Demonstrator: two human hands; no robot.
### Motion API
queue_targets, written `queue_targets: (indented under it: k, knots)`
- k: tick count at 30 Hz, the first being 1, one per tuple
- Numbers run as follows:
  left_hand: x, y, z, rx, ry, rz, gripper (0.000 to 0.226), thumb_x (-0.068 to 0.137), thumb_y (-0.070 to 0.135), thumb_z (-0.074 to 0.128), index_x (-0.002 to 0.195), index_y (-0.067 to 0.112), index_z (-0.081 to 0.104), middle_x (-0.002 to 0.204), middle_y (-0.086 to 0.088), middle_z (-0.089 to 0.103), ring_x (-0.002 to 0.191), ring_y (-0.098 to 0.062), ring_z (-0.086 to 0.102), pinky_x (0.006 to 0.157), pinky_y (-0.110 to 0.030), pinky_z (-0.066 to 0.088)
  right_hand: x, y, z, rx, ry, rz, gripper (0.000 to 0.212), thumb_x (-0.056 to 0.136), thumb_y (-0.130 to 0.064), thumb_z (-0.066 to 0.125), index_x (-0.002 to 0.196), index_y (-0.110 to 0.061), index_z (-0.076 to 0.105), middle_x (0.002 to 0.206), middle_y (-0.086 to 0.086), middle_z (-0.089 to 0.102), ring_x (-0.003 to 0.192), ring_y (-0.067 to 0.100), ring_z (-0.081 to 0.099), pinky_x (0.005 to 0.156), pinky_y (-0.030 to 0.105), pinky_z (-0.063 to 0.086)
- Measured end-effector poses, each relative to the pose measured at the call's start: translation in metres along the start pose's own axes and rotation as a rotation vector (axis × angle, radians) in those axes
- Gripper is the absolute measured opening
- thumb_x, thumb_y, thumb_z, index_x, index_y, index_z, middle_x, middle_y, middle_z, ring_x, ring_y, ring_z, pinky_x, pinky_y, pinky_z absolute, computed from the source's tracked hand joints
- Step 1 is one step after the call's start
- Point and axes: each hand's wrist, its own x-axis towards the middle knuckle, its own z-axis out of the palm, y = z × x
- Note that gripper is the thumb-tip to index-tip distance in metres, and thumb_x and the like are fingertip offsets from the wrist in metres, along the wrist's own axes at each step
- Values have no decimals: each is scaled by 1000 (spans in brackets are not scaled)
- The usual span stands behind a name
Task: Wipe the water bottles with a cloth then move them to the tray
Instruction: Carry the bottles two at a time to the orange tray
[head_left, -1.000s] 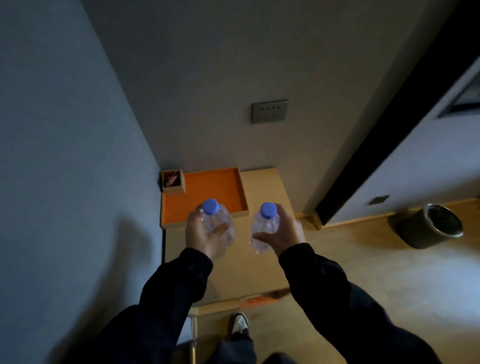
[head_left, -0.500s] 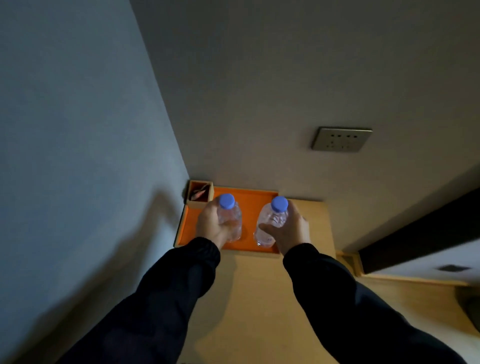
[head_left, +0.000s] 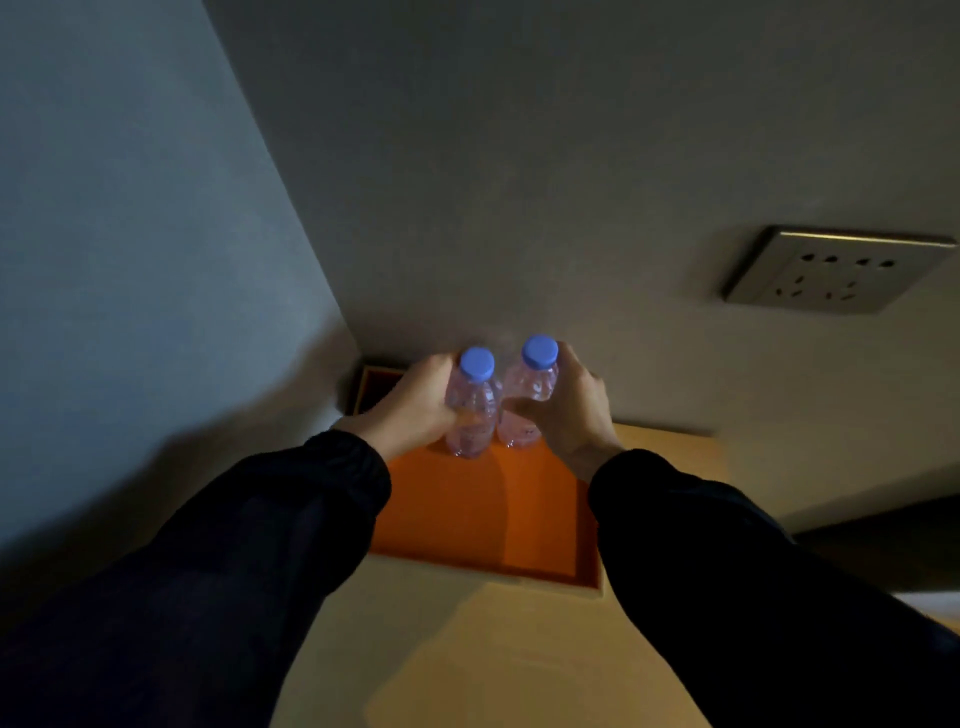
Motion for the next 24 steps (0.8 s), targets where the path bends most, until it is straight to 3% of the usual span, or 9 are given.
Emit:
queue_targets:
  k: [3, 5, 9, 12, 18, 22, 24]
  knots:
    - [9, 4, -5, -72, -100, -56, 29, 80, 2, 67, 101, 19, 56, 87, 11, 63, 69, 16, 58, 57, -6, 44, 9, 7, 5, 21, 22, 0, 60, 68, -21, 78, 121, -23, 52, 106, 1, 67, 91, 17, 59, 72, 26, 44]
    - [10, 2, 2, -143, -82, -103, 28, 80, 0, 65, 89, 23, 53, 75, 10, 55, 53, 15, 52, 45, -4, 38, 9, 10, 9, 25, 8, 1, 60, 67, -23, 79, 120, -27, 52, 104, 0, 68, 90, 16, 60, 74, 28, 47]
    - [12, -3, 23, -250, 301, -84, 25, 68, 18, 81, 68, 5, 60, 63, -2, 61, 54, -2, 56, 54, -19, 44, 15, 13, 9, -19, -68, -16, 58, 67, -24, 79, 117, -30, 52, 101, -5, 67, 91, 15, 61, 77, 29, 50]
    - [8, -6, 30, -214, 427, -95, 32, 63, 30, 80, 66, 5, 61, 62, -6, 64, 55, -9, 58, 52, -24, 46, 21, 12, 0, -89, -151, -6, 62, 71, -24, 77, 125, -29, 47, 105, -4, 63, 90, 13, 53, 75, 24, 39]
    - [16, -1, 18, -178, 288, -123, 8, 71, 7, 72, 74, 8, 65, 69, -1, 66, 61, -6, 60, 54, -23, 47, 35, 9, -3, -196, -236, -2, 69, 65, -27, 79, 126, -32, 46, 114, 4, 65, 105, 28, 59, 80, 28, 44]
    - [24, -5, 4, -166, 232, -64, 22, 70, -2, 73, 78, 16, 64, 76, -1, 69, 67, 2, 62, 63, -16, 49, 31, 3, 4, -183, -174, -1, 70, 65, -33, 79, 123, -29, 42, 109, 10, 65, 100, 35, 59, 83, 42, 51]
    - [24, -11, 0, -161, 209, -57, 23, 71, 1, 75, 84, 17, 64, 80, -1, 70, 73, 1, 64, 69, -17, 50, 26, -2, 8, -166, -145, 10, 66, 67, -34, 78, 121, -24, 40, 106, 11, 64, 98, 36, 58, 76, 39, 49]
